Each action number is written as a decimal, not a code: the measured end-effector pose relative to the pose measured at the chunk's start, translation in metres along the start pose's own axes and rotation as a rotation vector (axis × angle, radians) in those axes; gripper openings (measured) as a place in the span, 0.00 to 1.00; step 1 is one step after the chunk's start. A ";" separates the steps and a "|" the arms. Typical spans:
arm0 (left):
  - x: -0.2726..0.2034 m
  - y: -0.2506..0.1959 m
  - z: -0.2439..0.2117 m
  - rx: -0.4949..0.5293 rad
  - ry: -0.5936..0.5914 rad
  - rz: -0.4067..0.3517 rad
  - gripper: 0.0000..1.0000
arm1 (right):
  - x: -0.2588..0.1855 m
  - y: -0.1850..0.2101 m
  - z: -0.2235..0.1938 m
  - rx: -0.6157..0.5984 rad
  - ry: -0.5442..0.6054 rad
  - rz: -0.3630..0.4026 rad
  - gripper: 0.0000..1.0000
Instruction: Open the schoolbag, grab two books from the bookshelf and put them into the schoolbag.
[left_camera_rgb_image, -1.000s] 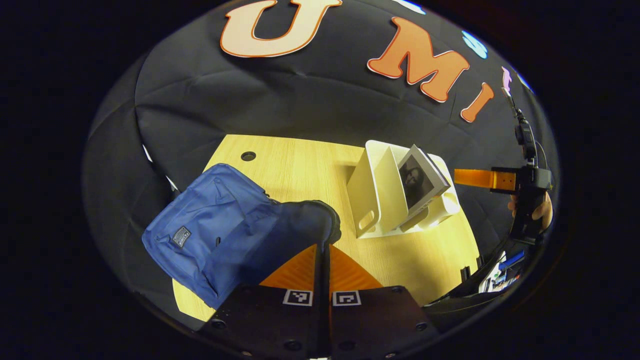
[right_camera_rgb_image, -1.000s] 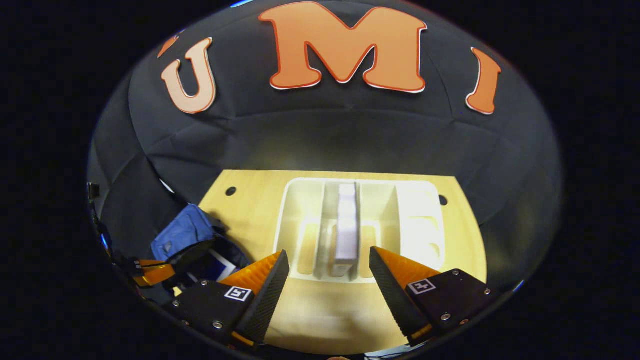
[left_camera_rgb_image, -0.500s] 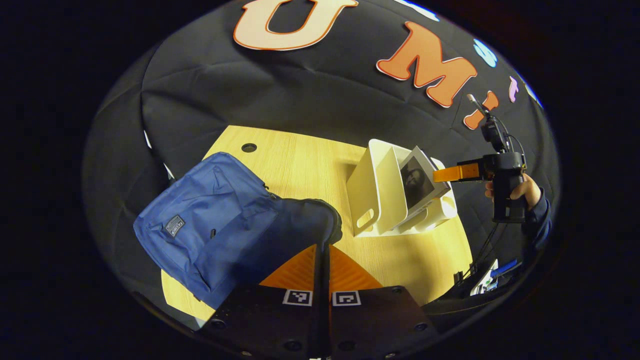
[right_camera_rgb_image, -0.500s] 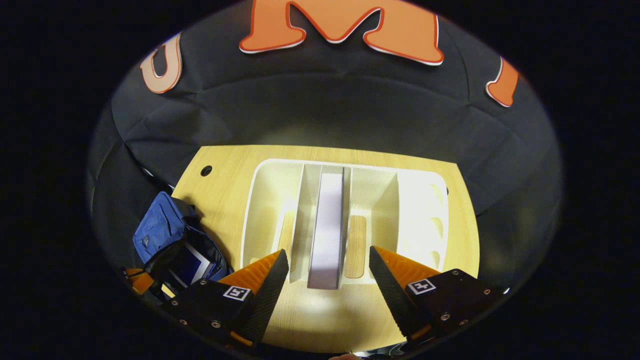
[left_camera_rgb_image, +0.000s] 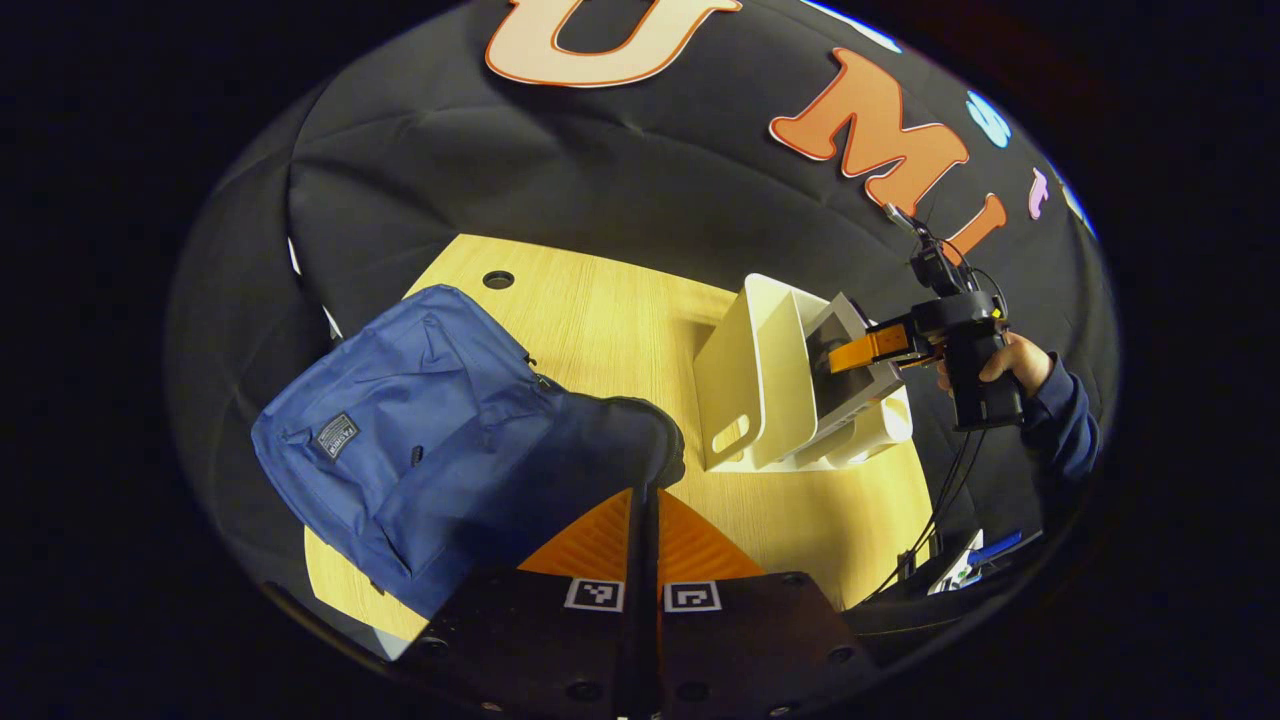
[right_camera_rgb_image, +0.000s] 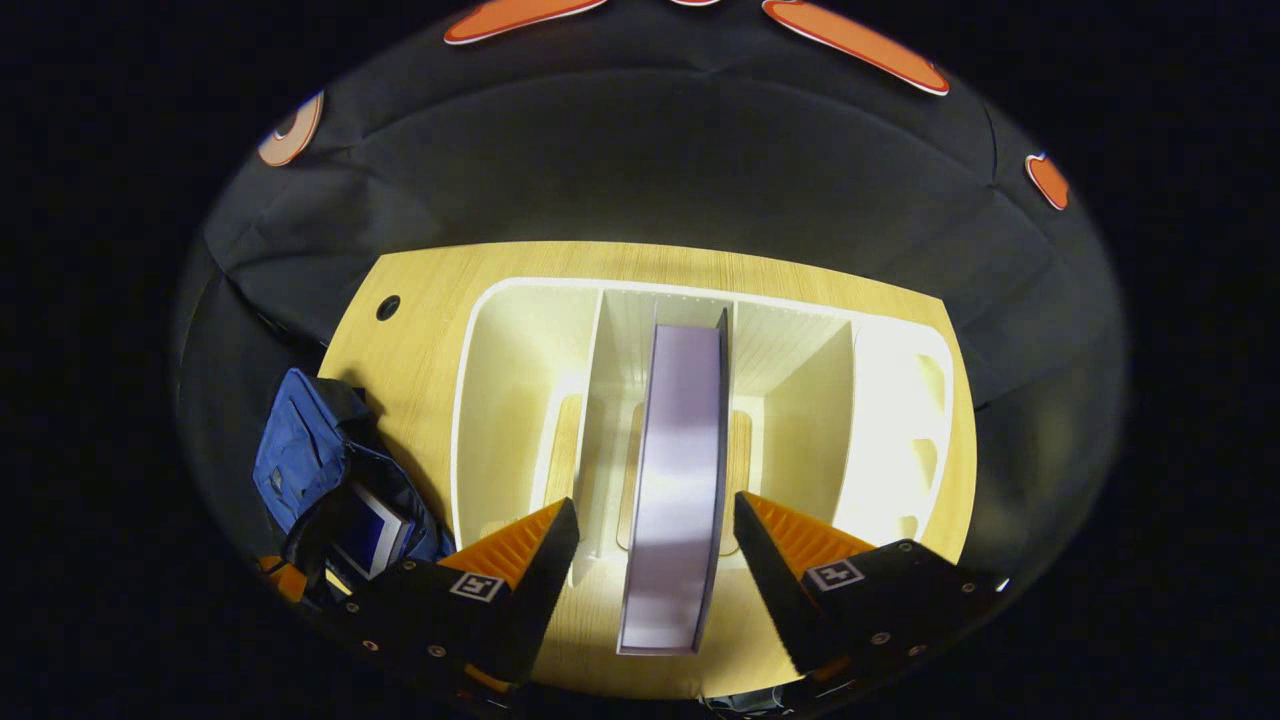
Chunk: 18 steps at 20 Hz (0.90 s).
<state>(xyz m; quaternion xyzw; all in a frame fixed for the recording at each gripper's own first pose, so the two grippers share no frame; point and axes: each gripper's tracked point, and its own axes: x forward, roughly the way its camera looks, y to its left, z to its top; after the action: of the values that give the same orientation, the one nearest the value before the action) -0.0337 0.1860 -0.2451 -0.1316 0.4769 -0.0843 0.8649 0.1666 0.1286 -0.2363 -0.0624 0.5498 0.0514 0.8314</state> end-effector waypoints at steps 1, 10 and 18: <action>0.001 0.000 -0.001 -0.005 0.001 -0.002 0.01 | -0.002 -0.002 0.001 -0.005 0.001 -0.006 0.88; 0.001 0.000 -0.002 0.004 -0.003 -0.006 0.00 | -0.022 -0.006 -0.004 -0.029 0.044 0.006 0.34; 0.003 -0.005 -0.001 0.027 -0.007 -0.026 0.01 | -0.113 -0.003 0.027 -0.044 -0.079 0.062 0.31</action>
<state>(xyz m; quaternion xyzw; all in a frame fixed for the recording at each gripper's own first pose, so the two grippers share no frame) -0.0332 0.1802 -0.2463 -0.1264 0.4710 -0.1013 0.8671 0.1471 0.1279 -0.1215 -0.0616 0.5171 0.0916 0.8488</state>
